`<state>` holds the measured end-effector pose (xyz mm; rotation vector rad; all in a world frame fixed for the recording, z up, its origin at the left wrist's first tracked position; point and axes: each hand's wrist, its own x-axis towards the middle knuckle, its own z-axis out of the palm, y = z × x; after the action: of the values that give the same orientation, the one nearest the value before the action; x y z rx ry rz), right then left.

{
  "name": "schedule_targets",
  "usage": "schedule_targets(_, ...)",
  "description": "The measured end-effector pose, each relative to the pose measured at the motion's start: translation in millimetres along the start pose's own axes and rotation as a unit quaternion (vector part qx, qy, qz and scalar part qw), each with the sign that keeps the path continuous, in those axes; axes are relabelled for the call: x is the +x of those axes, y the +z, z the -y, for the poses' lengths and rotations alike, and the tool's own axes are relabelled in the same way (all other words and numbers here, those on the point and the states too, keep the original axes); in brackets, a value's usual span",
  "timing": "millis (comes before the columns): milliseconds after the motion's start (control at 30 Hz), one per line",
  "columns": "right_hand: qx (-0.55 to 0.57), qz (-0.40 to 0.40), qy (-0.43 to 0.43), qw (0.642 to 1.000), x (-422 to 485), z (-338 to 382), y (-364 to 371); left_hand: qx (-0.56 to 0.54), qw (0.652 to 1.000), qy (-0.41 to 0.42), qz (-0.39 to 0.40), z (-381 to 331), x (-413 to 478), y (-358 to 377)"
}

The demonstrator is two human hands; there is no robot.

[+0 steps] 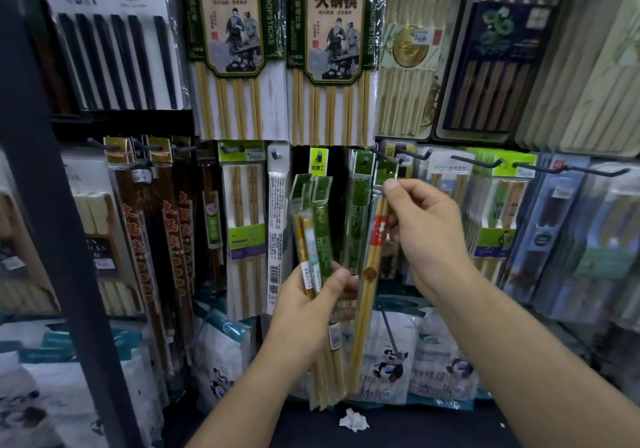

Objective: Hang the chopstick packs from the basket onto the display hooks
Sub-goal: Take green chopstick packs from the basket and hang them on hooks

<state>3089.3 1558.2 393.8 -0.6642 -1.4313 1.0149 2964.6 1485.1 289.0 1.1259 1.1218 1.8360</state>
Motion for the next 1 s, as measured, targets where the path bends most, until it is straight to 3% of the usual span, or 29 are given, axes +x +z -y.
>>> schedule_targets(200, -0.008, -0.034, 0.008, 0.999, 19.7, 11.5, -9.7, 0.019, 1.0, 0.004, 0.011, 1.1, 2.1, -3.9)
schedule_targets(567, -0.027, -0.048, 0.035, 0.998, 32.9, 6.9, -9.8, -0.04, 0.997, -0.037, 0.048, 1.8, -0.4, -2.9)
schedule_targets(1000, -0.083, -0.096, 0.009, 0.992, 30.0, -17.5, -20.0, -0.083, 0.994, -0.012, 0.066, -3.6, -3.5, -2.9)
